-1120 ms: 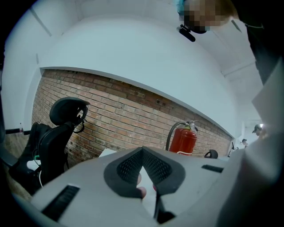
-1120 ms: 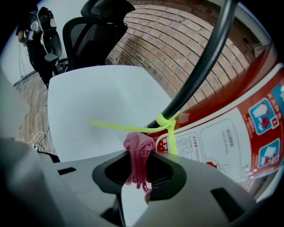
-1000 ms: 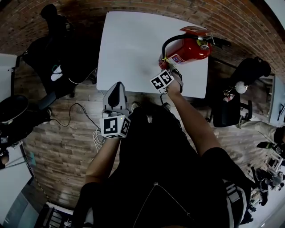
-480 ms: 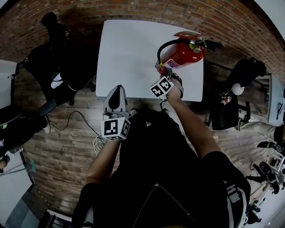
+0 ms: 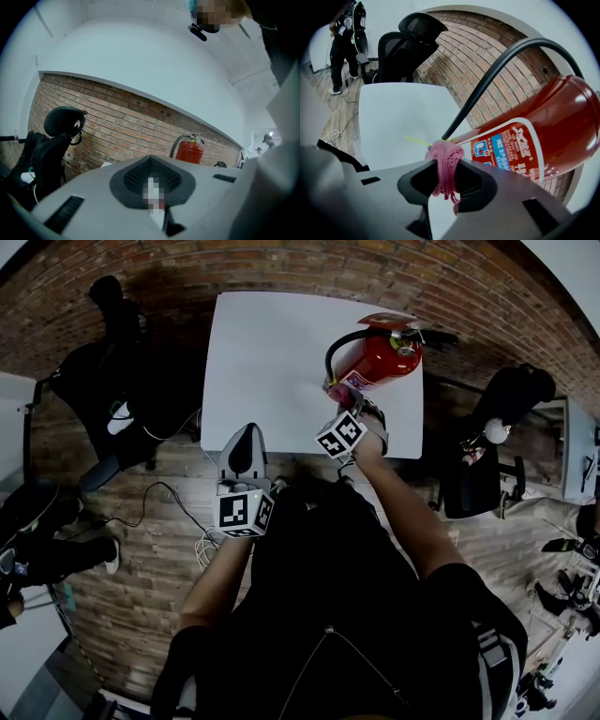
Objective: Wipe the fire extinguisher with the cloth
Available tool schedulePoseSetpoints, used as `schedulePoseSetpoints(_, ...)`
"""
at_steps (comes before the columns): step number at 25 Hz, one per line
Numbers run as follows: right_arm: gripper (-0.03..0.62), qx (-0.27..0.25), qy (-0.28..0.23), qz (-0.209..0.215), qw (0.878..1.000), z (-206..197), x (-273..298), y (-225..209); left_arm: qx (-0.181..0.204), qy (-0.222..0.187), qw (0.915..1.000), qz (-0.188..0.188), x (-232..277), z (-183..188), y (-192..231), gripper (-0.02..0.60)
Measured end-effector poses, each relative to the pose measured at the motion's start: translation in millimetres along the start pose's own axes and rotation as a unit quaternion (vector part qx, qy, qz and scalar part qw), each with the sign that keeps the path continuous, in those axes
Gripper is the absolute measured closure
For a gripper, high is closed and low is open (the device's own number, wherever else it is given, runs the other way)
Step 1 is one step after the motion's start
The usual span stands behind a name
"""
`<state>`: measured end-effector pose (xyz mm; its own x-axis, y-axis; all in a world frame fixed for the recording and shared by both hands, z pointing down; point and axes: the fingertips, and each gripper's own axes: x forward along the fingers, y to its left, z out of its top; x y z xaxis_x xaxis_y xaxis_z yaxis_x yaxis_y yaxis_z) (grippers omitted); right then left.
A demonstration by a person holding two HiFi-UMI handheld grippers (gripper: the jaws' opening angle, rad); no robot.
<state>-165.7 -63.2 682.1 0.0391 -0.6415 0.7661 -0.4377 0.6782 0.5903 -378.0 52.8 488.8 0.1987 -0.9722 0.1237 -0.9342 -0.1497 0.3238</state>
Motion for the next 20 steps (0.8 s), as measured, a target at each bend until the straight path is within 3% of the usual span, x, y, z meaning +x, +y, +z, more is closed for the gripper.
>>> schedulePoseSetpoints(20,0.487,0.019,-0.069,-0.064,0.995,37.8,-86.6,-65.1,0.004,-0.009,0.9997,-0.024,4.6,6.5,-20.2,0.571)
